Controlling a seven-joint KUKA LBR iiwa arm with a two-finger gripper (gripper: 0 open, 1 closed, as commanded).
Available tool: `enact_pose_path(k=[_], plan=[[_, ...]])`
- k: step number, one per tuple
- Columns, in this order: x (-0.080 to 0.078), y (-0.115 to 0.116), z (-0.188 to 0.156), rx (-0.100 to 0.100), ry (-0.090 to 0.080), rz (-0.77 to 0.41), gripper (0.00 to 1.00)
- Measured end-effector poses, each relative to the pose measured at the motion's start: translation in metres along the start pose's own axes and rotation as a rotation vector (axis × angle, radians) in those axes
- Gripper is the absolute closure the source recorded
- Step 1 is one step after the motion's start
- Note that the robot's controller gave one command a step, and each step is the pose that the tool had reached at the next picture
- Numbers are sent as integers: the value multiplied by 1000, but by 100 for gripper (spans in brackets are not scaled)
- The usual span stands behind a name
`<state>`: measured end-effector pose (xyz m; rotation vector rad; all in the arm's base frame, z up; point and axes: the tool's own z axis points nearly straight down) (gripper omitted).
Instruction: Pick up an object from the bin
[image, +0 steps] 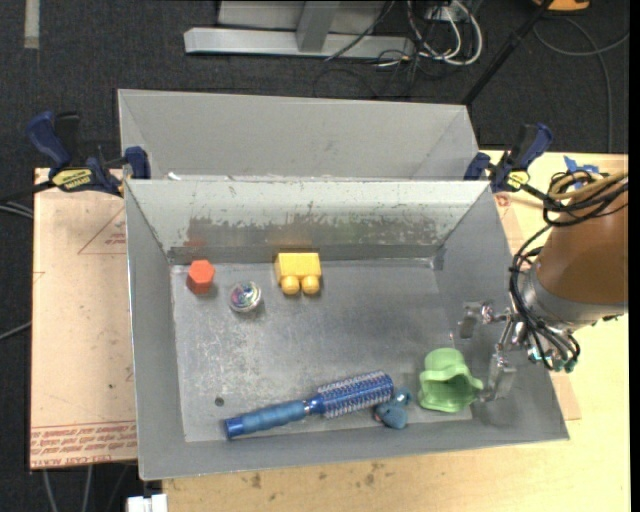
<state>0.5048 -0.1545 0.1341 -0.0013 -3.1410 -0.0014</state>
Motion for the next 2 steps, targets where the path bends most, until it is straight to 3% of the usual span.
enact_pose_path(k=[1,2], plan=[[10,32,67,-2,-1,-83,0],[9,30,64,1,-4,-84,100]])
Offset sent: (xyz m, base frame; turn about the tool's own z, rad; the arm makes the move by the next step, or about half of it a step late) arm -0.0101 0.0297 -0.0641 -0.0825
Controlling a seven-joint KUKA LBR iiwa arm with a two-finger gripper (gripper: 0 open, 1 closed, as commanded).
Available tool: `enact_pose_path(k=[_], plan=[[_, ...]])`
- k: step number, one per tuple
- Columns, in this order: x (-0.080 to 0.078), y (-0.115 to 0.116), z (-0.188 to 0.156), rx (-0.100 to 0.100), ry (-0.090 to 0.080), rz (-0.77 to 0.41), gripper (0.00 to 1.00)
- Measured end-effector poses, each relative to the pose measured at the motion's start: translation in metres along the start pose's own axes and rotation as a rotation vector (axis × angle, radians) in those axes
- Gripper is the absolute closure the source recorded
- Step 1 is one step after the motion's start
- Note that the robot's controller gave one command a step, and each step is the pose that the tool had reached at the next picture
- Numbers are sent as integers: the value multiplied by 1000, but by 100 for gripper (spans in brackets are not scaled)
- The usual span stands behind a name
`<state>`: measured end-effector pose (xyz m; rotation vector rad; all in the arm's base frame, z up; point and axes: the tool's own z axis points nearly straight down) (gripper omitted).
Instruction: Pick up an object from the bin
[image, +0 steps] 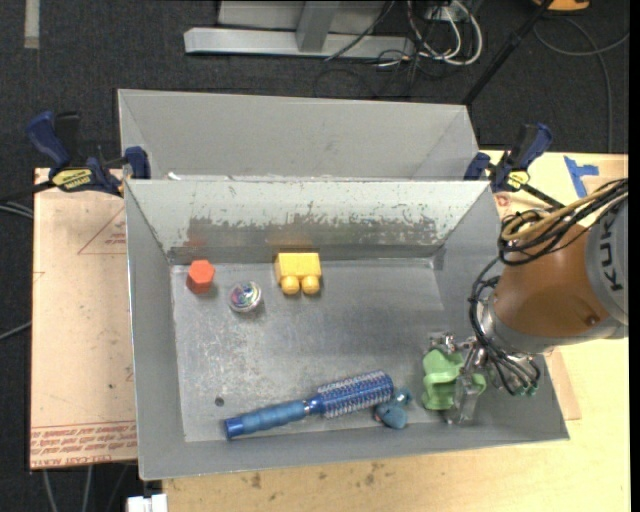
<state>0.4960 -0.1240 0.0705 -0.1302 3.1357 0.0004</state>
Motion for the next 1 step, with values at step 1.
enact_pose_path(k=[1], plan=[[-41,19,0,-1,-2,-867,100]])
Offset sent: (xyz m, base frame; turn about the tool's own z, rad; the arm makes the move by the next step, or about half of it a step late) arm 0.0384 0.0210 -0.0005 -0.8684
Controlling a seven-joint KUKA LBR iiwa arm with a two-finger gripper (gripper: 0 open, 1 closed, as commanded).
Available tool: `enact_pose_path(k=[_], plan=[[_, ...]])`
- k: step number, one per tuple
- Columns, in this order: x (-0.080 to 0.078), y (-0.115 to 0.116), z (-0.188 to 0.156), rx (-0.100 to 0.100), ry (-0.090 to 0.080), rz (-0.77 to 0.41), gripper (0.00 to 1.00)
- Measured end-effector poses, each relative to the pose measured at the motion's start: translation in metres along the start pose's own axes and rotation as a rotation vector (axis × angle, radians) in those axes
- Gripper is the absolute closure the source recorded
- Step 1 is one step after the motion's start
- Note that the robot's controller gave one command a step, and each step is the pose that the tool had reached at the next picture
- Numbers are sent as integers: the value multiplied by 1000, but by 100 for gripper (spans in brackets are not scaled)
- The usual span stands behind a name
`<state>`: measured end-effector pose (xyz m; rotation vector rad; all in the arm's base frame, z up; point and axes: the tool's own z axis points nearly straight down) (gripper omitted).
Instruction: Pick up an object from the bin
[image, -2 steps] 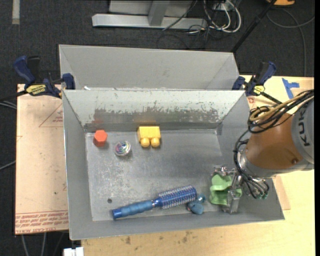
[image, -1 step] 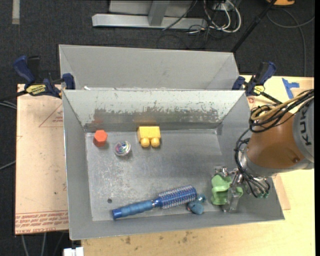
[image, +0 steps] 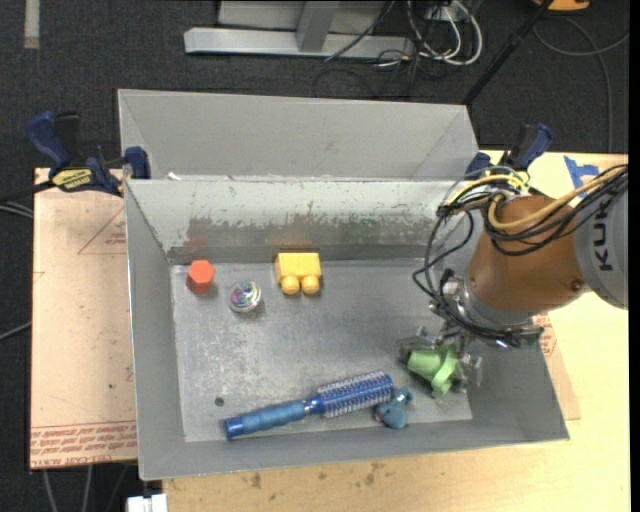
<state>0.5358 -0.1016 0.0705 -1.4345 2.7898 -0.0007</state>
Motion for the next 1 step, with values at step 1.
enact_pose_path(k=[1], plan=[[5,-34,-183,8,-2,28,100]])
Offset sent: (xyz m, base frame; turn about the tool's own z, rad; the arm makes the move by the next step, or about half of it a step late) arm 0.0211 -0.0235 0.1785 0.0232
